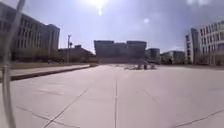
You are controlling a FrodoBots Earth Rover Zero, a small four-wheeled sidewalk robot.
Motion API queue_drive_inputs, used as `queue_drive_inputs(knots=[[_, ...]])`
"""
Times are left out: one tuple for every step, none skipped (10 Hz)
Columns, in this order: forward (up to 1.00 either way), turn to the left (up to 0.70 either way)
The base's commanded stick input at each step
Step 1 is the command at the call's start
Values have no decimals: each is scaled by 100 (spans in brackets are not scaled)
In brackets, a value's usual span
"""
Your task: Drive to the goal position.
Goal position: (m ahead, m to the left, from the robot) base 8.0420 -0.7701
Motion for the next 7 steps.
queue_drive_inputs(knots=[[85,0],[85,0],[85,0],[85,-1],[85,-13],[85,-31],[85,-30]])
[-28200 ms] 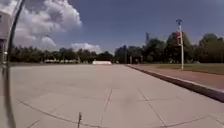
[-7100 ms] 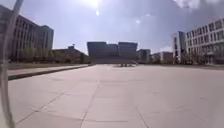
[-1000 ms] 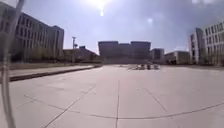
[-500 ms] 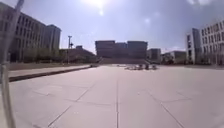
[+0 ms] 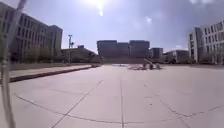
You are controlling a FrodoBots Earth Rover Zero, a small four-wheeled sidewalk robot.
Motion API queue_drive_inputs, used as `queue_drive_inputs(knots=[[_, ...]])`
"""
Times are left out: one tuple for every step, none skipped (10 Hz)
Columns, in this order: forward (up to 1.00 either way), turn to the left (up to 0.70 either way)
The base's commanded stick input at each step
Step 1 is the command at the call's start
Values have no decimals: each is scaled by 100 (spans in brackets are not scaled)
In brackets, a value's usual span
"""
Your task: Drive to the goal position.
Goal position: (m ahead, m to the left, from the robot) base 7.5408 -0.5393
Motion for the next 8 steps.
queue_drive_inputs(knots=[[85,-29],[85,-22],[85,-6],[85,0],[85,0],[85,0],[85,0],[85,0]])
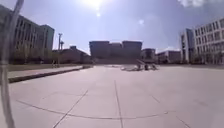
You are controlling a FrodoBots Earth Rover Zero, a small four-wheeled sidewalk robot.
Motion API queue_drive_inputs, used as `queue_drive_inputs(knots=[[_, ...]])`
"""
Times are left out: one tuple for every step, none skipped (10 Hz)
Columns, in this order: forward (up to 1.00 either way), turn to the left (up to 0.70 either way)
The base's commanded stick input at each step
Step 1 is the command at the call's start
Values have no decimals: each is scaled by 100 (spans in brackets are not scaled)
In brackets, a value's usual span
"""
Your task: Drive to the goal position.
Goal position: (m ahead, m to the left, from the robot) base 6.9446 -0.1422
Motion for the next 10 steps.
queue_drive_inputs(knots=[[85,0],[85,0],[85,0],[85,0],[85,0],[85,0],[85,0],[85,0],[85,0],[85,0]])
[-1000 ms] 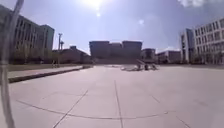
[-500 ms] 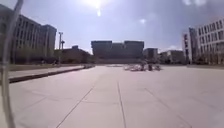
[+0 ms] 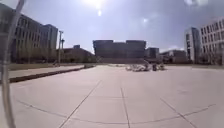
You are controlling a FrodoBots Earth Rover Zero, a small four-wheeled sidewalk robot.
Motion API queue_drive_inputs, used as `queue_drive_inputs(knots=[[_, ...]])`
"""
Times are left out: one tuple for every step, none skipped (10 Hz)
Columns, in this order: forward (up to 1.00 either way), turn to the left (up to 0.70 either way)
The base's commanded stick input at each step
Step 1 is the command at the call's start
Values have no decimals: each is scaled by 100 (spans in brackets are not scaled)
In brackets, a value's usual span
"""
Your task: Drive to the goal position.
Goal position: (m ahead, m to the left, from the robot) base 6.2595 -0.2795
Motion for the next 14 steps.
queue_drive_inputs(knots=[[85,0],[85,-2],[85,-13],[85,-29],[85,-31],[85,-27],[85,-12],[85,0],[85,0],[85,0],[85,0],[85,0],[85,0],[85,0]])
